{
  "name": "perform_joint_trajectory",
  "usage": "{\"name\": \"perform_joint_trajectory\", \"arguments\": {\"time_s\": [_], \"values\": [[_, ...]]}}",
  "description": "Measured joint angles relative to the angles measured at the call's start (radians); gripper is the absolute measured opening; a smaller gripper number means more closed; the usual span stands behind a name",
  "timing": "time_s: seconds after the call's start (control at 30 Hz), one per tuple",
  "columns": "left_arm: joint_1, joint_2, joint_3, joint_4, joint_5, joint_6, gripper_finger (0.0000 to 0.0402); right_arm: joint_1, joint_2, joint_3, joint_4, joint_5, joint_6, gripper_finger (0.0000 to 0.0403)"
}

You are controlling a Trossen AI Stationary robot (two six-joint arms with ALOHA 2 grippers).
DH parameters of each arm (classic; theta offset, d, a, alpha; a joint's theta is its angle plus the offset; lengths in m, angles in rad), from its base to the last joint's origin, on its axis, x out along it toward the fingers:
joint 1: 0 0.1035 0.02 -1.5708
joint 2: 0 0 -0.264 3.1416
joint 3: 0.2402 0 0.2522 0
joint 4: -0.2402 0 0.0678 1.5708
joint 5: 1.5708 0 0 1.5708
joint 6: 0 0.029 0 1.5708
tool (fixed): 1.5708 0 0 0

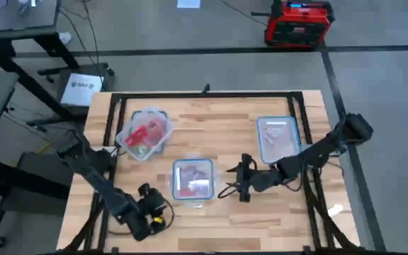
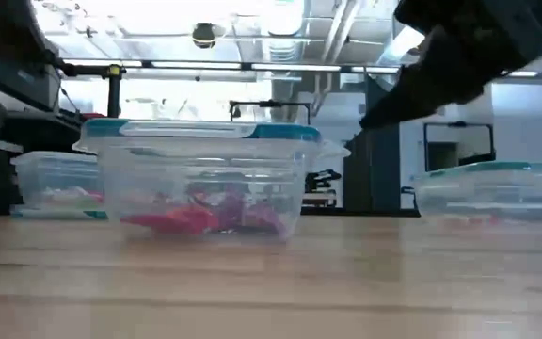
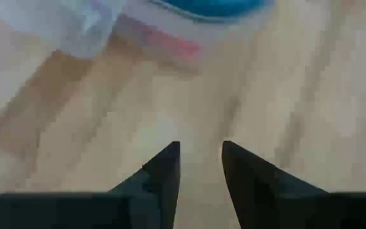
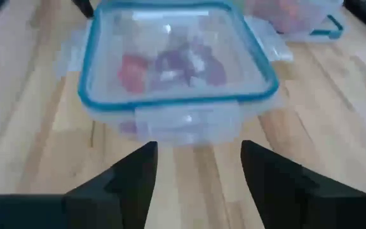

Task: Sort candy

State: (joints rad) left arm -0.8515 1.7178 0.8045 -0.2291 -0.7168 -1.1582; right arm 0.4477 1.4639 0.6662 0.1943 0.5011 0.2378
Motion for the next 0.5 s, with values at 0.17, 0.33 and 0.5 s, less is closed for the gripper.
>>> {"name": "perform_joint_trajectory", "arguments": {"time_s": [0.17,0.33,0.5], "values": [[0.045,0.051,-0.005,0.094,-0.009,0.144,0.0100,0.001,0.014,0.000,-0.004,-0.009,0.023,0.0214],[0.071,0.050,-0.004,0.109,-0.053,0.199,0.0094,0.005,0.074,0.000,0.033,-0.011,0.023,0.0214],[0.097,0.049,-0.004,0.170,-0.052,0.270,0.0093,-0.006,0.095,0.000,0.080,-0.012,0.016,0.0214]]}}
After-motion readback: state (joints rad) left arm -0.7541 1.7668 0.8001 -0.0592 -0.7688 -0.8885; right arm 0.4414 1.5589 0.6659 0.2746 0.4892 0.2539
